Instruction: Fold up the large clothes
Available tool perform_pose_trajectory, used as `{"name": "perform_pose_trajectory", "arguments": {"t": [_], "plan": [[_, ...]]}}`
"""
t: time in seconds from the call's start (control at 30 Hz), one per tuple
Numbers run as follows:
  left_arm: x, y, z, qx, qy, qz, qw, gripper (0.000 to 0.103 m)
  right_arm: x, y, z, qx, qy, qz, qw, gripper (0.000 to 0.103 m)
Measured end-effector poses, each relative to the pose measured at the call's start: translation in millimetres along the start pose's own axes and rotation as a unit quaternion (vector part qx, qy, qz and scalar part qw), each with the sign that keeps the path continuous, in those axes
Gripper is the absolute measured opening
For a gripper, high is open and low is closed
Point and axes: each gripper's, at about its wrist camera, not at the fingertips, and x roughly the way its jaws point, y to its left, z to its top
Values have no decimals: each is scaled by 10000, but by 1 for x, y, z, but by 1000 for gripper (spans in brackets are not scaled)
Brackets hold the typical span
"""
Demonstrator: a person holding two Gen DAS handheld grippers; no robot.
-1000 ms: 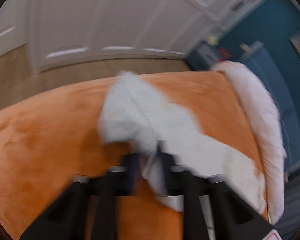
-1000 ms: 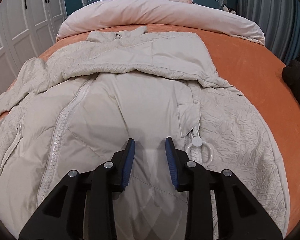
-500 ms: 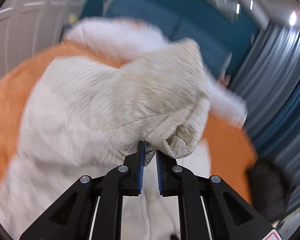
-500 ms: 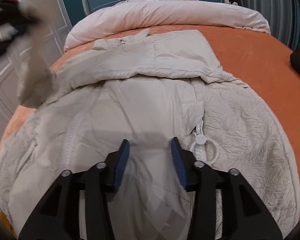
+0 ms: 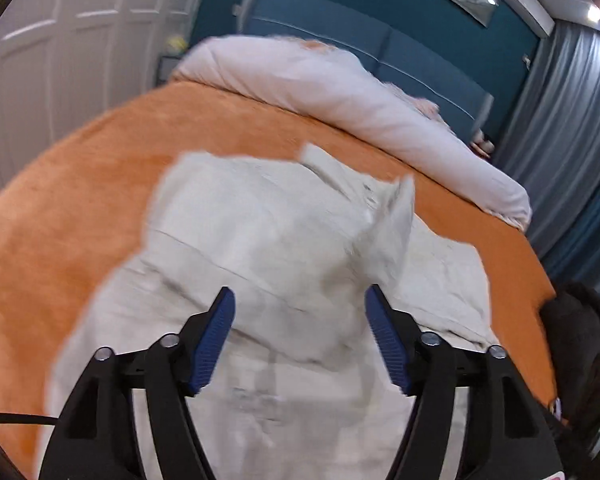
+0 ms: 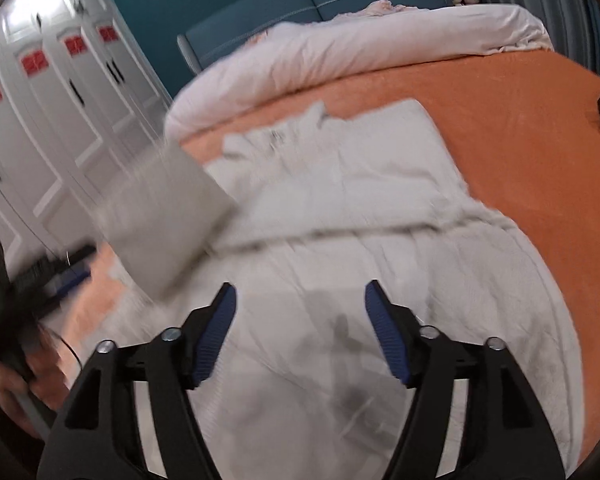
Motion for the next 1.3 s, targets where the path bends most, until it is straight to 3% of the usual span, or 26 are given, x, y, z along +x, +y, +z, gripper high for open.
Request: {"name": "perform_pose_trajectory", "arguments": {"t": [0.1, 0.2, 0.33, 0.47, 0.5, 0.53, 0.6, 0.67, 0.77, 0.83, 0.97, 1.07, 1.1, 1.17, 1.23, 1.3], "plan": [[-5, 20, 1, -205, -139, 333, 9991, 69, 8, 21, 8, 151, 54, 340, 9993, 72], [-1, 57, -4, -351, -15, 769, 9964, 69, 21, 55, 9, -76, 236, 484, 9985, 73], [18, 86, -10, -575, 234, 1113, 9918, 69, 35, 95, 7, -494, 309, 592, 9965, 89], [32, 98, -20, -696, 463, 1220, 9890, 69, 76, 115, 1, -960, 563, -238, 9935, 91], [33, 99, -21, -721, 484, 1204, 9889, 69, 84, 114, 1, -983, 643, -357, 9924, 80], [35, 100, -21, -741, 494, 1196, 9888, 69, 97, 108, 6, -968, 782, -514, 9909, 47], [35, 99, -18, -716, 476, 1150, 9896, 69, 108, 102, 22, -971, 1063, -406, 9888, 4], [35, 93, -14, -583, 434, 1193, 9902, 69, 86, 105, 56, -883, 518, -83, 9947, 3], [46, 84, -5, -236, 411, 1365, 9895, 69, 37, 108, 112, -842, -384, 579, 9940, 3], [60, 79, -1, -39, 446, 1478, 9880, 69, 31, 92, 133, -834, -629, 568, 9929, 3], [89, 80, 3, -17, 733, 1561, 9850, 69, 99, 25, 127, -607, 321, -589, 9959, 3], [104, 96, 4, -158, 874, 1754, 9805, 74, 95, -7, 120, -140, 141, -310, 9993, 3], [106, 105, 3, -343, 893, 1482, 9843, 76, 96, -15, 117, -92, 108, -272, 9995, 3], [106, 112, -1, -437, 846, 1419, 9853, 76, 119, -31, 103, -110, 421, -550, 9975, 3], [107, 111, -5, -364, 813, 1747, 9806, 76, 142, -43, 79, -200, 684, -871, 9936, 5], [109, 112, -8, -380, 799, 1789, 9799, 76, 151, -54, 66, -52, 649, -784, 9948, 4]]}}
